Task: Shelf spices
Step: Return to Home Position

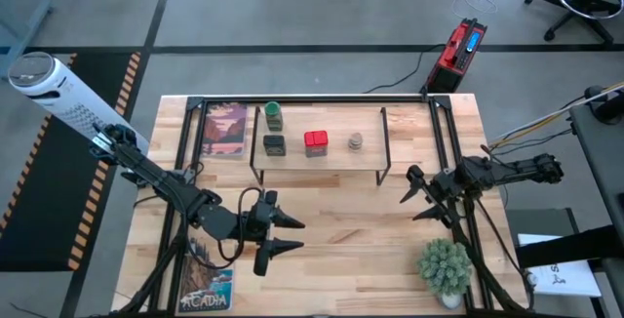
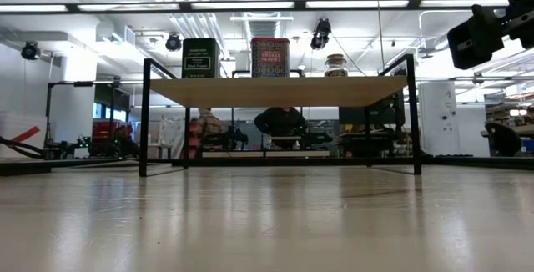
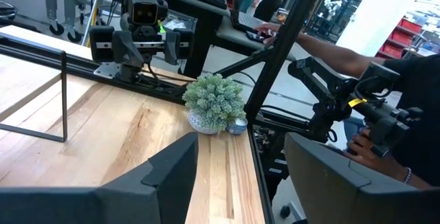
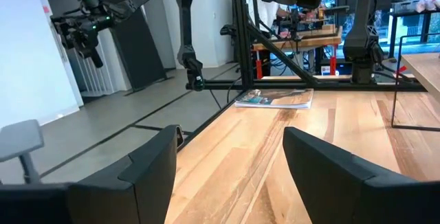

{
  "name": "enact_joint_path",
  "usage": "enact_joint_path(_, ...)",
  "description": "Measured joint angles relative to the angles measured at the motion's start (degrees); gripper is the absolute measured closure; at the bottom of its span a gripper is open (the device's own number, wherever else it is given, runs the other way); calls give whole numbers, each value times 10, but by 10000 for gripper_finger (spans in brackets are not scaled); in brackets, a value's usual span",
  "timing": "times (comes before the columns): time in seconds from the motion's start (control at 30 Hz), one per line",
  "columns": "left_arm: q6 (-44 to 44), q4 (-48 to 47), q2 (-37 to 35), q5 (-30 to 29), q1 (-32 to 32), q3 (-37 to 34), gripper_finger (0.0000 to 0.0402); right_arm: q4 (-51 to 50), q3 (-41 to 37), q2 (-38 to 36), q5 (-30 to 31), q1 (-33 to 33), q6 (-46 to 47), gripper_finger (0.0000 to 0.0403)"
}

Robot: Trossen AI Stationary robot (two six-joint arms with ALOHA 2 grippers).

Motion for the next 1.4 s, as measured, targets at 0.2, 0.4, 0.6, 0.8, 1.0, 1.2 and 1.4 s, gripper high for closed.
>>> enact_joint_path(0.2,0,0,0,0,0,0,188,0,0,0,0,0,0,176)
enact_joint_path(0.4,0,0,0,0,0,0,182,0,0,0,0,0,0,181)
enact_joint_path(0.6,0,0,0,0,0,0,181,0,0,0,0,0,44,175)
enact_joint_path(0.8,0,0,0,0,0,0,188,1,0,0,0,0,45,164)
enact_joint_path(1.0,0,0,0,0,0,0,194,1,0,0,0,0,45,154)
enact_joint_path(1.2,0,0,0,0,0,0,198,1,0,0,0,0,44,146)
enact_joint_path(1.4,0,0,0,0,0,0,194,1,0,0,0,0,44,140)
